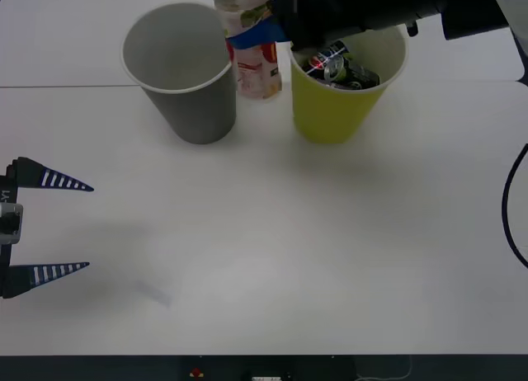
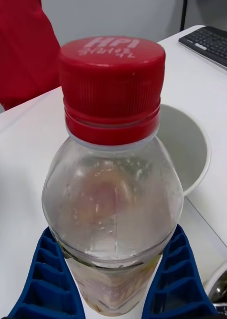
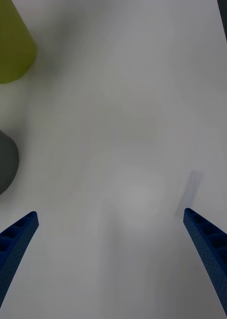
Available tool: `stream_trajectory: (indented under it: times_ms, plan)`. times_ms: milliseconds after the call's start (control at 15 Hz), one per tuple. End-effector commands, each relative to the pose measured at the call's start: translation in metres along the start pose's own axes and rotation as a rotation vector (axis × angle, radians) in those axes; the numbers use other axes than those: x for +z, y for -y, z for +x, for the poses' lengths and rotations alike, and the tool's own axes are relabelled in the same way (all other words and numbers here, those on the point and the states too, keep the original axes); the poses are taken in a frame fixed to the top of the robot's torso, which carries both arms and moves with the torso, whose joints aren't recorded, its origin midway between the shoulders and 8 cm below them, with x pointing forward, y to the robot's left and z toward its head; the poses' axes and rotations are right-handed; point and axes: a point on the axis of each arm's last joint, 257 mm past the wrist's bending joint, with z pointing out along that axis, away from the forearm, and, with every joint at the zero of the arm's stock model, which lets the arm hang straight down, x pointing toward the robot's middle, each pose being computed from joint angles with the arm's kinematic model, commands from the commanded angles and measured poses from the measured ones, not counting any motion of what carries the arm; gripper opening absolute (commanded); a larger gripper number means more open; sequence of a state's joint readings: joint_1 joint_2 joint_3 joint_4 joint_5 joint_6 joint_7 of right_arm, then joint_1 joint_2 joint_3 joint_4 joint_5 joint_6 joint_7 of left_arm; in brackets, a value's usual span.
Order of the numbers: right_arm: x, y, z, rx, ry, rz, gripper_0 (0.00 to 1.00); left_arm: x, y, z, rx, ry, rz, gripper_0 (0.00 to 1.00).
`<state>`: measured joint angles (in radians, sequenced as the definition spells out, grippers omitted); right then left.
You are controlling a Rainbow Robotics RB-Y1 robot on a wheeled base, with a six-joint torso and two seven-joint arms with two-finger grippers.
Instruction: Put the can into the green bin and the plastic bottle into the gray bin
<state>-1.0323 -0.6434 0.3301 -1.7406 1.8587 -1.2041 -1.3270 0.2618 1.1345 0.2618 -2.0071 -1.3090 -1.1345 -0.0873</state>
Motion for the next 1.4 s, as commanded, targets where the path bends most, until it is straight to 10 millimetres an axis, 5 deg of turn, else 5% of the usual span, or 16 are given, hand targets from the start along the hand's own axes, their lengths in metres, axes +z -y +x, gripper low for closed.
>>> stream_trajectory:
  times_ms: [67, 533, 867, 1000, 1133, 1200, 1267, 1400]
  plan:
    - [0.023, 0.010, -0.032, 0.029, 0.009, 0.000, 0.00, 0.000, 0.000, 0.000, 0.000, 0.000, 0.000, 1.00]
    - [0.098, 0.016, -0.086, 0.030, 0.044, 0.065, 0.00, 0.000, 0.000, 0.000, 0.000, 0.000, 0.000, 1.00]
    - [0.145, 0.006, -0.082, 0.005, 0.031, 0.085, 0.00, 0.000, 0.000, 0.000, 0.000, 0.000, 0.000, 1.00]
    - [0.148, 0.007, -0.077, -0.004, 0.016, 0.091, 0.00, 0.000, 0.000, 0.000, 0.000, 0.000, 0.000, 1.00]
    - [0.152, 0.004, -0.070, -0.015, -0.004, 0.089, 0.30, 0.000, 0.000, 0.000, 0.000, 0.000, 0.000, 1.00]
    - [0.153, 0.003, -0.070, -0.016, -0.004, 0.087, 0.75, 0.000, 0.000, 0.000, 0.000, 0.000, 0.000, 1.00]
    - [0.153, 0.002, -0.070, -0.012, -0.002, 0.082, 0.98, 0.000, 0.000, 0.000, 0.000, 0.000, 0.000, 1.00]
    - [0.153, 0.000, -0.070, -0.012, -0.002, 0.075, 1.00, 0.000, 0.000, 0.000, 0.000, 0.000, 0.000, 1.00]
